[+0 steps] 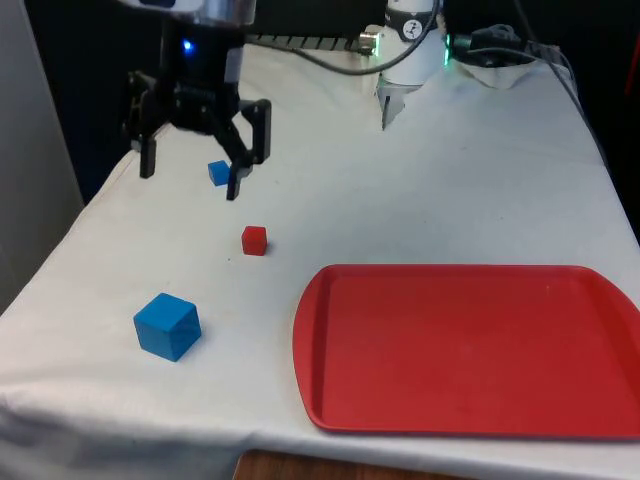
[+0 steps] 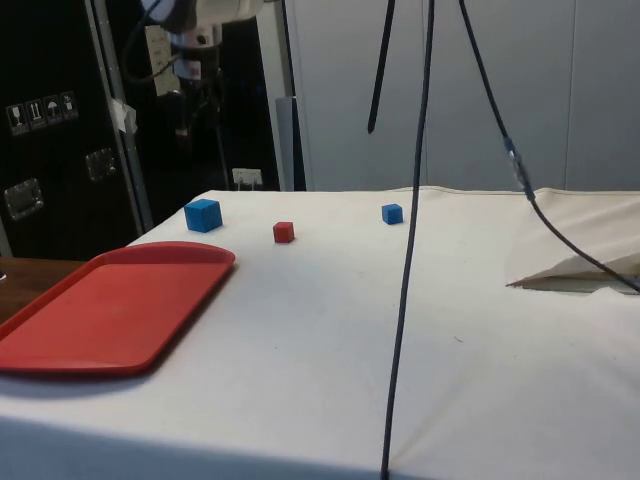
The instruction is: Pick up the largest block and place it onto the tray.
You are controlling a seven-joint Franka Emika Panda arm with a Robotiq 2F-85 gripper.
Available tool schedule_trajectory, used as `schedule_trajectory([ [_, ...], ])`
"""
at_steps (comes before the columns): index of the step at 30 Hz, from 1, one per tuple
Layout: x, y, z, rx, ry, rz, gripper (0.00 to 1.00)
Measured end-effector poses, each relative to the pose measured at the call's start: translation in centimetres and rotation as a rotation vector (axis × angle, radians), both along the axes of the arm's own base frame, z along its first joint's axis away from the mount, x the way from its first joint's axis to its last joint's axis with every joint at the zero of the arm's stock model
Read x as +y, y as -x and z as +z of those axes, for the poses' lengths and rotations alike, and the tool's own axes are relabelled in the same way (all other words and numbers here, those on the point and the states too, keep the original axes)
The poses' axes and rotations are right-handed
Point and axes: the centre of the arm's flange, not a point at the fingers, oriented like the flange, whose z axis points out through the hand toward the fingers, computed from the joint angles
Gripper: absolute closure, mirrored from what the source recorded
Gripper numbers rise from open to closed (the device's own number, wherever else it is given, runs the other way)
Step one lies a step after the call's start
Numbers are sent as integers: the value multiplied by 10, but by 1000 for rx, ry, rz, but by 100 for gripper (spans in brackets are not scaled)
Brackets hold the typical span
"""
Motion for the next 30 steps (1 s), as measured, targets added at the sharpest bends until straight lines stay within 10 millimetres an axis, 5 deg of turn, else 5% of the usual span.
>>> schedule_trajectory([
  [15,-30,-9,-52,-39,-1,-6,0],
  [30,-35,-13,-84,-62,-53,-18,0],
])
